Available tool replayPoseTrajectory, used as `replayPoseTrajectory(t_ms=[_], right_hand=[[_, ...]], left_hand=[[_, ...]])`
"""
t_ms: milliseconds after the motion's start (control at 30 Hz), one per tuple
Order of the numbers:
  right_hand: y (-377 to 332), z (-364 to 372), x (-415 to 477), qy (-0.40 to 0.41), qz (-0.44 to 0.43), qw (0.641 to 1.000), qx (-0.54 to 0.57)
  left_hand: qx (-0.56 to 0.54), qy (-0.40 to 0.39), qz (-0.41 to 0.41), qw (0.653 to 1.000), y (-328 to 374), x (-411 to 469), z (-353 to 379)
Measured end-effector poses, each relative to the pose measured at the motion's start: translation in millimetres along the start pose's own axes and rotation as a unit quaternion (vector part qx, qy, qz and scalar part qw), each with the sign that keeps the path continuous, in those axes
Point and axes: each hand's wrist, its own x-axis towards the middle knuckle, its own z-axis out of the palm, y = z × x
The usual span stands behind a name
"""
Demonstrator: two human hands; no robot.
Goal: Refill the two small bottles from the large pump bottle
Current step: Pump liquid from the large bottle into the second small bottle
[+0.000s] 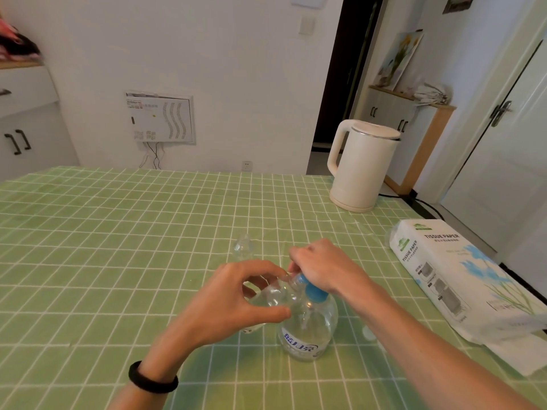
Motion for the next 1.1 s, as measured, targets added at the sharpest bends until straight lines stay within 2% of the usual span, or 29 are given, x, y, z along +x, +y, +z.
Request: replayPoseTrajectory(t_ms=[1100], right_hand=[[4,-3,5,0.001,-0.066,0.997,0.051]], left_hand=[[0.070,0.009,0.034,0.997,9,0,-8]])
